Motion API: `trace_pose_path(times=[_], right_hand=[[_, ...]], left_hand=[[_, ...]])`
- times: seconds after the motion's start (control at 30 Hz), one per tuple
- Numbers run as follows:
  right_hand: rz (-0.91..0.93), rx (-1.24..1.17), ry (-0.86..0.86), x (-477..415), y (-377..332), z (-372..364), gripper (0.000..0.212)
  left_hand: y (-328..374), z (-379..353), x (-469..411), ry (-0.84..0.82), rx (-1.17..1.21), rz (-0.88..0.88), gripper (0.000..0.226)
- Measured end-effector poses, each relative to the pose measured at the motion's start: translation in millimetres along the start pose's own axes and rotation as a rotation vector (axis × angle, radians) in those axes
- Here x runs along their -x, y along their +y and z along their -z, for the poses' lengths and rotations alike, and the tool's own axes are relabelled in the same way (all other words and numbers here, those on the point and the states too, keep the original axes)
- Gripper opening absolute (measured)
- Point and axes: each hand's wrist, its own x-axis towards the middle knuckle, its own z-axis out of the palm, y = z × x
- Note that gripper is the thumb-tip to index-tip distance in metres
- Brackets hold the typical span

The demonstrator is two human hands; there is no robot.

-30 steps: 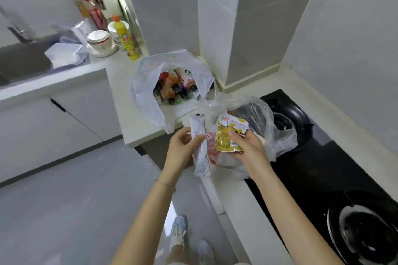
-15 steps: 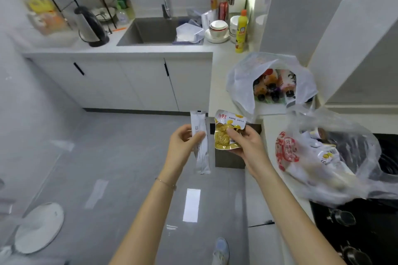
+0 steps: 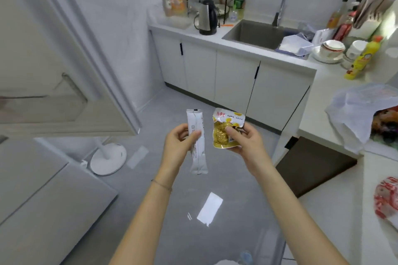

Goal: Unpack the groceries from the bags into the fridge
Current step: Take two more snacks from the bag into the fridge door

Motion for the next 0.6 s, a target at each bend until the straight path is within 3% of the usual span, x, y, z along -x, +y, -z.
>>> trace_pose_path(times=[0.6], right_hand=[[0.058, 0.094, -0.425, 67.4, 31.7, -292.4, 0.025]], left_hand=[[30.4, 298.3, 92.4, 0.379, 0.035, -0.108, 0.013]])
